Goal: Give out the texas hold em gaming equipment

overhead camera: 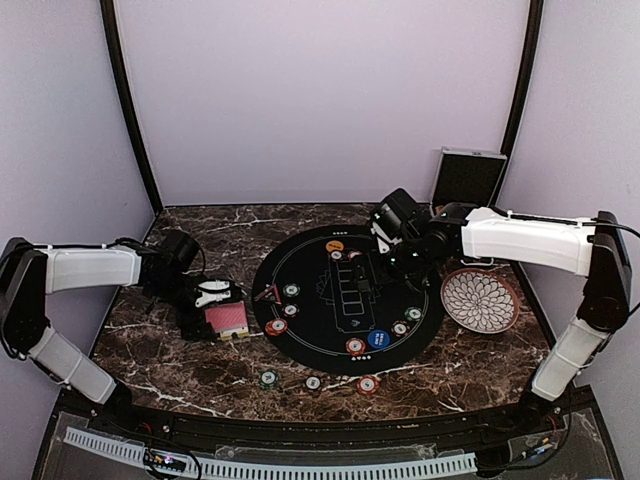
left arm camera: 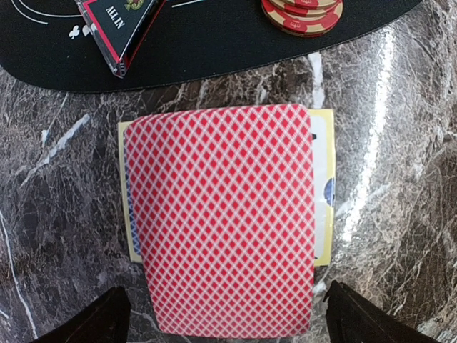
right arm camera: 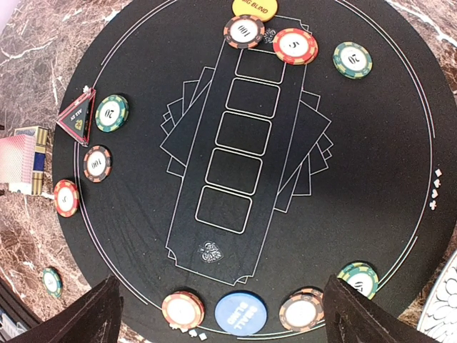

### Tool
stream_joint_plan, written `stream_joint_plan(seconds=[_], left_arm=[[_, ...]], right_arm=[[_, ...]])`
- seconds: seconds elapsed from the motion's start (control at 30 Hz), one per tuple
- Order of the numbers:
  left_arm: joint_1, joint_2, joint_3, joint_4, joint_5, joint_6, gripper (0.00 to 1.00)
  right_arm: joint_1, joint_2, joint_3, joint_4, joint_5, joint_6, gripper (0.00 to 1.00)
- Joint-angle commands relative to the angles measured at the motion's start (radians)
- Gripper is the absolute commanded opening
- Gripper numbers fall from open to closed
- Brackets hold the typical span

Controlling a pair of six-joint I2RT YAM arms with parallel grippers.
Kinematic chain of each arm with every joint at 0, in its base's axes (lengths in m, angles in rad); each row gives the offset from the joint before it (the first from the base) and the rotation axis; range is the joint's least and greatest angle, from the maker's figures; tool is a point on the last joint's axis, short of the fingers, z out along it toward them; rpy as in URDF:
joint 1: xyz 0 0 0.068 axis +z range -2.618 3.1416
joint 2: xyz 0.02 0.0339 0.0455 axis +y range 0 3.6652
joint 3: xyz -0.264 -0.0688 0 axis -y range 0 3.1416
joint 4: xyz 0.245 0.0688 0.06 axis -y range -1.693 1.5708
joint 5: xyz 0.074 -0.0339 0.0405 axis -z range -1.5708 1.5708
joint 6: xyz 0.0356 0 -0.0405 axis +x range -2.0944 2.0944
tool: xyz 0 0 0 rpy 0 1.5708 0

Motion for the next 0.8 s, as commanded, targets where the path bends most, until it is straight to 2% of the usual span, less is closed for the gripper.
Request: stream_joint_plan(seconds=[0.0, 0.77], left_arm=[[-0.005, 0.019, -0.017, 0.021, -0.004, 0.003, 0.99], [-0.005, 0.086, -0.023, 0.072, -0.010, 0.010, 0.99]], right_arm=[[0.008, -0.030, -0.008, 0.018, -0.003, 0.001, 0.99], [0.008, -0.041, -0.008, 0.008, -0.004, -0.012, 0.97]])
